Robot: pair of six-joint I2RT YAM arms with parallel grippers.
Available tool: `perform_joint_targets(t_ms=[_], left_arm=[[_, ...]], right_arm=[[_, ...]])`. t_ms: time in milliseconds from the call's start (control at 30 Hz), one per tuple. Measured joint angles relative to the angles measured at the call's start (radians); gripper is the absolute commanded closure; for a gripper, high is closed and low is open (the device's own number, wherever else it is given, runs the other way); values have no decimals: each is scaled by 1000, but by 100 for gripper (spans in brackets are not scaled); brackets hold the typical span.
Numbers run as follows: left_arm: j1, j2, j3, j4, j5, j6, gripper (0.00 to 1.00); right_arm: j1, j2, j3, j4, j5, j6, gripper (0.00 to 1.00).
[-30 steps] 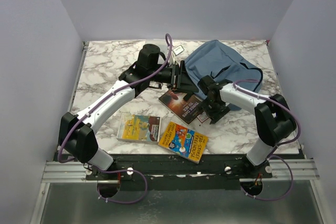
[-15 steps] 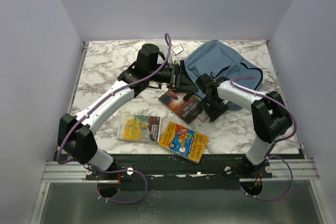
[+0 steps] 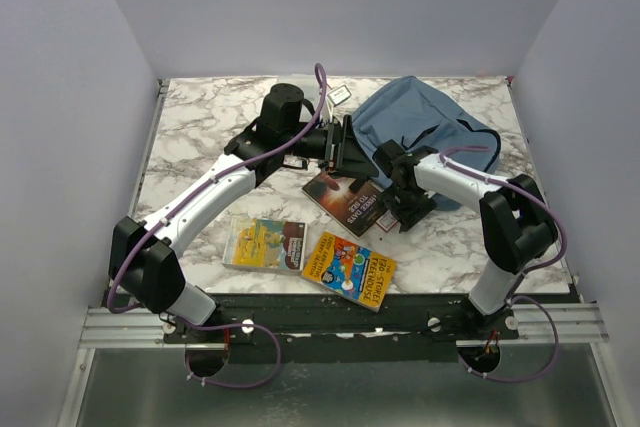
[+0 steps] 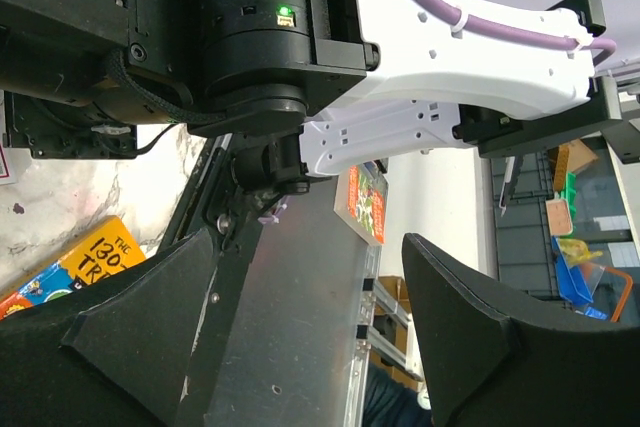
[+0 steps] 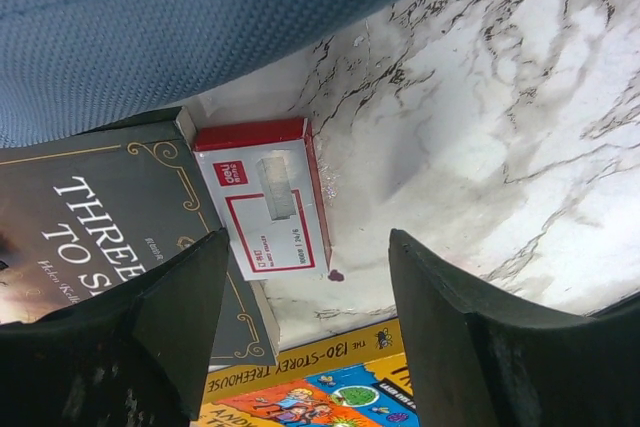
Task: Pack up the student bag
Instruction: Pick up the stationery from the center of the board.
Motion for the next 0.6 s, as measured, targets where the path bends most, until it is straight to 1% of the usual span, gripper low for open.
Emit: perform_joint_targets(t_ms=[267,400,600], left_arm=[[-2,0,0,0,0,0,21],[-2,0,0,0,0,0,21],[-5,0,0,0,2,0,21]], right_arm=[[0,18,4,14,7,0,32],[0,35,4,26,6,0,37],[0,27,-15,53,6,5,41]])
